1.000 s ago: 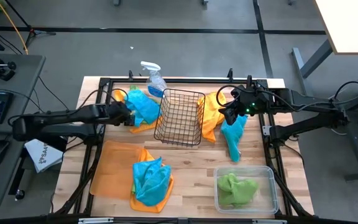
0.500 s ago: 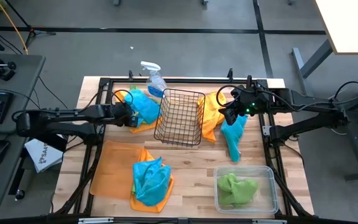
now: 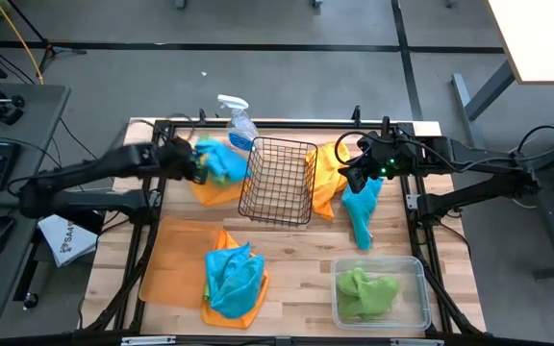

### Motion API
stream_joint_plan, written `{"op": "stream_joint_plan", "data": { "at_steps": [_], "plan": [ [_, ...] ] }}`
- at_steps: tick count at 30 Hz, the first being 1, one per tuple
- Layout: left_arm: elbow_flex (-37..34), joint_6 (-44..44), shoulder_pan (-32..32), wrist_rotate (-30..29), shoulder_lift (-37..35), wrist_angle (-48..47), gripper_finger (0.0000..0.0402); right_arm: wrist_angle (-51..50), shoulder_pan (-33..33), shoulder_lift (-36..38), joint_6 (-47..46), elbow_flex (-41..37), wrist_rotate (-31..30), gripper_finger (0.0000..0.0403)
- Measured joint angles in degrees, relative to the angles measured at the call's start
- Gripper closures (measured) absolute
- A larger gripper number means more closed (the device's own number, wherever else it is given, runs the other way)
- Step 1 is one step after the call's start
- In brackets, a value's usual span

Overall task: Sort microfiber towel by color & place in baskets
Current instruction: Put the top green microfiber towel into the transparent bin

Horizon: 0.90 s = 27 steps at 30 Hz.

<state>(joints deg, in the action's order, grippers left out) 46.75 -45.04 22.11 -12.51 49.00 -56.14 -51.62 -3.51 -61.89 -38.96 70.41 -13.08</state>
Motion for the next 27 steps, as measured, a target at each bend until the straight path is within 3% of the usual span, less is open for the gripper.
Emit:
{"op": "stream_joint_plan", "data": {
  "at_steps": [7,15,18,23,27],
  "plan": [
    [22.4,6.3,0.0,-5.4,2.9,-16.3,0.0401,0.0,0.0,0.0,0.5,0.0,0.0,0.0208],
    [36.1,13.6,0.0,-9.0,6.9,-16.8,0.0401,0.0,0.0,0.0,3.3,0.0,0.0,0.0208],
    [39.2,17.2,-0.1,-7.4,7.9,-13.3,0.0401,0.7,0.0,0.2,5.1,0.0,0.0,0.0208],
    [40.1,22.7,-2.2,3.7,10.0,0.6,0.0401,6.2,0.0,1.9,7.6,0.0,0.0,0.0208],
    [40.1,23.1,-5.3,9.1,12.9,11.9,0.0401,10.9,0.0,3.6,9.0,0.0,0.1,0.0208]
  ]
}}
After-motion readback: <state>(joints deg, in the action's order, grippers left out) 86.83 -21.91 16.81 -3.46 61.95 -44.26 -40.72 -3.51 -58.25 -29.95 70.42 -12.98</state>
